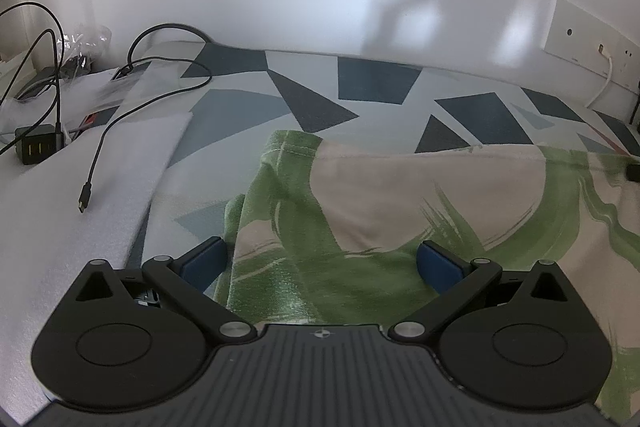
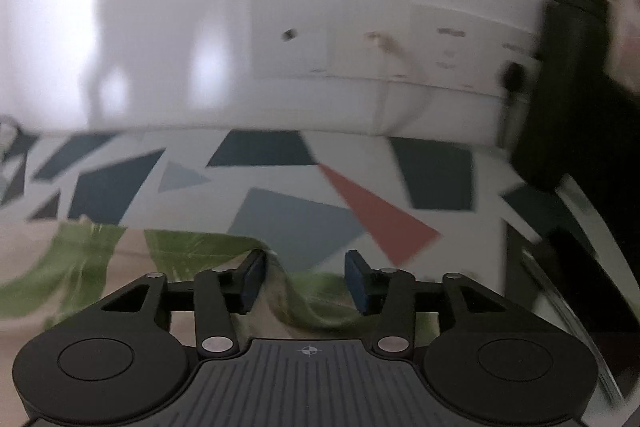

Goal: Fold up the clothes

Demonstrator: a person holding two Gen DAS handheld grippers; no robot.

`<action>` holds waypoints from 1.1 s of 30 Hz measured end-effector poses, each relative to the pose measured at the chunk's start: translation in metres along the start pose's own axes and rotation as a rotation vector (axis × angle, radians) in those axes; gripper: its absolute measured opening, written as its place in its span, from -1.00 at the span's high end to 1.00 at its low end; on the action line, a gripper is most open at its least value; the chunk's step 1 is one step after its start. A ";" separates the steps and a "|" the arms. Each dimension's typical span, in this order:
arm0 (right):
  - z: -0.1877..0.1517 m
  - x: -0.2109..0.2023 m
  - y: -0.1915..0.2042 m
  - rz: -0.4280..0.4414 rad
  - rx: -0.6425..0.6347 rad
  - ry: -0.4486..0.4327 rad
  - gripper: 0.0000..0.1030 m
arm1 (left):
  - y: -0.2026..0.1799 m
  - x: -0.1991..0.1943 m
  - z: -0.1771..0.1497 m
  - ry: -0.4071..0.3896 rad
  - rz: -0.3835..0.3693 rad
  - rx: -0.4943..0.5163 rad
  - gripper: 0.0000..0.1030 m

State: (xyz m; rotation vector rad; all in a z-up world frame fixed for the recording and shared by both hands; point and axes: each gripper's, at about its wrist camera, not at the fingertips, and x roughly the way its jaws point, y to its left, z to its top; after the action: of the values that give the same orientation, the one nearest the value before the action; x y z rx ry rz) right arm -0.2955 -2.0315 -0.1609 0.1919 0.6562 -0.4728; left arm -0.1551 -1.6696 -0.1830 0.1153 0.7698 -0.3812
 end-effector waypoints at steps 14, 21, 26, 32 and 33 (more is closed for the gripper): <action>-0.001 -0.033 -0.046 -0.080 0.104 -0.026 0.36 | 0.001 0.000 0.004 0.021 -0.018 0.002 -1.00; -0.009 -0.025 -0.055 -0.075 0.145 0.011 0.30 | 0.016 0.003 0.039 -0.008 -0.142 0.009 -0.94; -0.016 -0.024 -0.062 -0.073 0.161 0.010 0.16 | -0.021 0.016 0.053 0.013 -0.154 0.230 -0.73; -0.019 -0.023 -0.068 -0.035 0.171 0.003 0.14 | -0.030 0.035 0.055 0.073 -0.145 0.219 -0.29; -0.019 -0.024 -0.067 -0.024 0.163 0.000 0.11 | -0.026 0.034 0.055 0.076 -0.165 0.193 -0.13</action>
State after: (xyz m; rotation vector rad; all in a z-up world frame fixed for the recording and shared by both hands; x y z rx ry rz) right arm -0.3542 -2.0755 -0.1627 0.3380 0.6204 -0.5497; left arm -0.1067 -1.7168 -0.1669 0.2494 0.8192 -0.6110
